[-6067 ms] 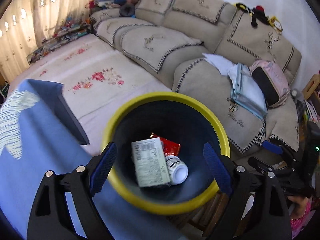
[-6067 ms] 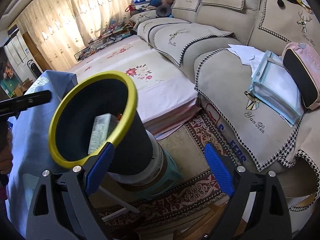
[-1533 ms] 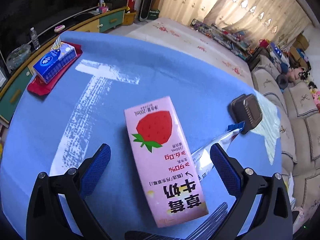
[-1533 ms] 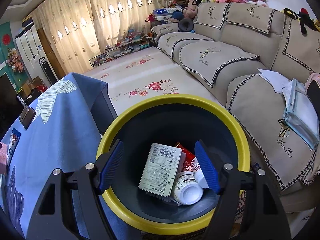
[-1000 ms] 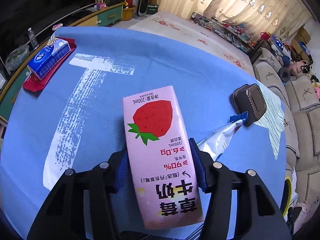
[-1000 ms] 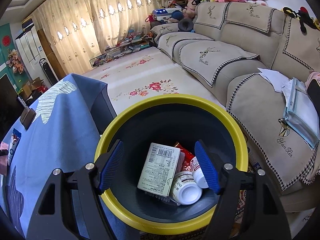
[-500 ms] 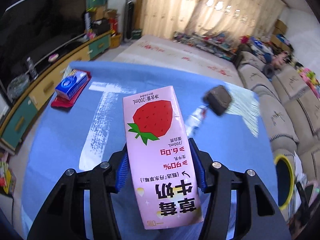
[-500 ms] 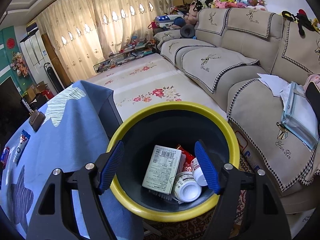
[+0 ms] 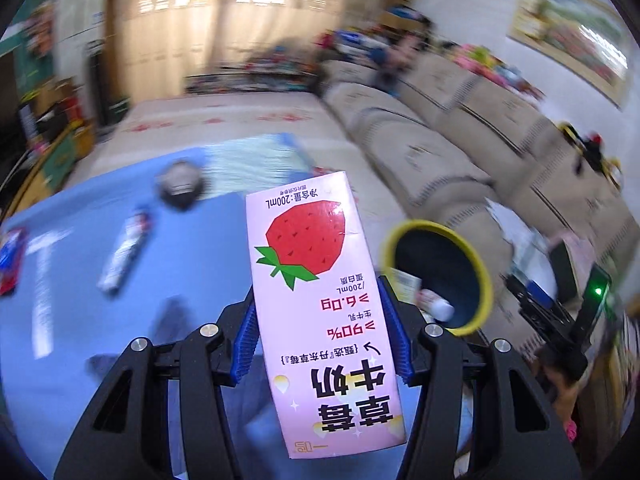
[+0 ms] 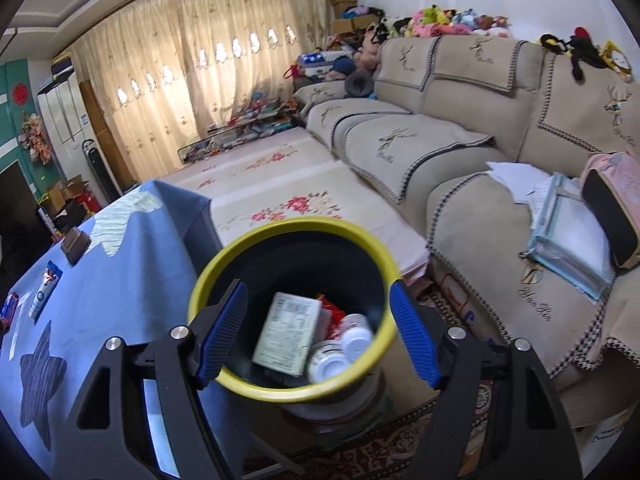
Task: Collect trash
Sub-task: 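Carry the pink carton over the bin and open the left gripper, then grasp the dark brown square box with the right gripper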
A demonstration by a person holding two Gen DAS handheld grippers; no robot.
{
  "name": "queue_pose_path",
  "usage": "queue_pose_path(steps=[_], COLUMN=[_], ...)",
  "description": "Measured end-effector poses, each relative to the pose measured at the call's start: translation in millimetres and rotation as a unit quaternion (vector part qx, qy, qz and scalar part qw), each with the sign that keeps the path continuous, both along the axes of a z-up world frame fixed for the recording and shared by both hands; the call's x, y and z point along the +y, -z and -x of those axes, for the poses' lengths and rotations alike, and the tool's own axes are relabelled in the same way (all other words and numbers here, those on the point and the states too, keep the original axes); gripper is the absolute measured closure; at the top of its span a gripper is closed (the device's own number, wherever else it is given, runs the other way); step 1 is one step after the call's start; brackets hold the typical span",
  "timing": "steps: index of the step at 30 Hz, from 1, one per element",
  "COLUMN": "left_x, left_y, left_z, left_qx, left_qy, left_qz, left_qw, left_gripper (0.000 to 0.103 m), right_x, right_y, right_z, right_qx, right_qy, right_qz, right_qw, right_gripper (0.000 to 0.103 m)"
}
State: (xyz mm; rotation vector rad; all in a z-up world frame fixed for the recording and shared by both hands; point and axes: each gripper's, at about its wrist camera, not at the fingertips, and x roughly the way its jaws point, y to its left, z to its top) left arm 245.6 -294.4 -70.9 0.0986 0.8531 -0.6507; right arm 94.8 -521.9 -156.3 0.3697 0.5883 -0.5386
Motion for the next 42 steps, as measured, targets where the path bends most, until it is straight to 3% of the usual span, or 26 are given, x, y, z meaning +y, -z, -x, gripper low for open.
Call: queue_pose_path(steps=[9, 19, 20, 21, 23, 27, 29, 32, 37, 42], left_x=[-150, -251, -258, -260, -261, -240, -210, -152, -45, 66], left_y=[29, 94, 100, 104, 109, 101, 87, 65, 40, 26], left_z=[5, -27, -31, -35, -39, -43, -40, -37, -48, -63], left_qx=[0.019, 0.061, 0.065, 0.066, 0.061, 0.064, 0.053, 0.02, -0.003, -0.038], left_qy=[0.111, 0.129, 0.127, 0.126, 0.113, 0.108, 0.1, 0.073, 0.005, -0.084], left_qz=[-0.027, -0.063, -0.067, -0.069, -0.07, -0.047, -0.016, 0.018, 0.05, 0.054], left_qw=[0.9932, 0.9877, 0.9875, 0.9874, 0.9893, 0.991, 0.9934, 0.997, 0.9987, 0.9942], left_gripper=[0.049, 0.048, 0.043, 0.03, 0.022, 0.022, 0.018, 0.01, 0.006, 0.005], right_x=[-46, -77, -80, -81, -84, -83, -81, -72, -50, -14], right_y=[7, 28, 30, 31, 33, 34, 34, 33, 28, 19], right_z=[39, 57, 58, 59, 59, 59, 56, 50, 29, -1], right_qx=[-0.002, 0.006, 0.007, 0.007, 0.008, 0.01, 0.011, 0.013, 0.022, 0.031], right_qy=[0.044, 0.066, 0.068, 0.069, 0.07, 0.067, 0.063, 0.053, 0.023, -0.02], right_qz=[-0.012, -0.038, -0.04, -0.042, -0.046, -0.047, -0.048, -0.045, -0.037, -0.019], right_qw=[0.999, 0.997, 0.997, 0.997, 0.996, 0.997, 0.997, 0.998, 0.999, 0.999], right_gripper=[0.033, 0.033, 0.033, 0.033, 0.033, 0.033, 0.033, 0.032, 0.031, 0.031])
